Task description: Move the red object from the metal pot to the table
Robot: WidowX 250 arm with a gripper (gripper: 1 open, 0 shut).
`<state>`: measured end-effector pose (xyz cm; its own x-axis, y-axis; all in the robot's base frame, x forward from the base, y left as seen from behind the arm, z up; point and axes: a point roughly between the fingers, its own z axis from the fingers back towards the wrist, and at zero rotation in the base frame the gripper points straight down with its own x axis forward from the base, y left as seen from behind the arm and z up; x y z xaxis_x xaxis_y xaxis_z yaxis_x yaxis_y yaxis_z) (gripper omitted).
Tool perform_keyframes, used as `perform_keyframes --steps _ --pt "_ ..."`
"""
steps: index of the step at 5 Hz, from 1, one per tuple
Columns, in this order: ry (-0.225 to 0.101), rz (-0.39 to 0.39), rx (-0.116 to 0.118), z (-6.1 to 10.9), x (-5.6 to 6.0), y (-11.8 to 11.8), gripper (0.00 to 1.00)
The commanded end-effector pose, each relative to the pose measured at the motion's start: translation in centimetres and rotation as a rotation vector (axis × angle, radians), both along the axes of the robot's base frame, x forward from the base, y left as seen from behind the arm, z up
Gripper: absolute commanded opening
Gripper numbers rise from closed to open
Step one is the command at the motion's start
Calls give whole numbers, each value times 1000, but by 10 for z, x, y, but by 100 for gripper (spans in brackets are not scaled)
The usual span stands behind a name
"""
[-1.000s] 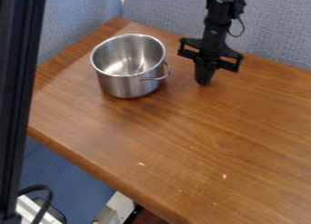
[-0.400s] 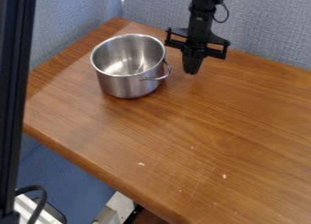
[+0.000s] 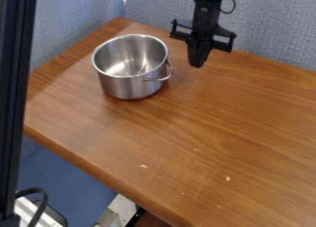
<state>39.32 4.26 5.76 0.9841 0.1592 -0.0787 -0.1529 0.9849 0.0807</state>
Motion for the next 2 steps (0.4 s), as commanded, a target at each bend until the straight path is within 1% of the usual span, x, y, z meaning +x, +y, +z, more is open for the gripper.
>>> perform_keyframes --steps 1,2 --pt "-67 -26 -7 33 8 -11 0" --pt "-59 -48 -18 33 9 -23 100"
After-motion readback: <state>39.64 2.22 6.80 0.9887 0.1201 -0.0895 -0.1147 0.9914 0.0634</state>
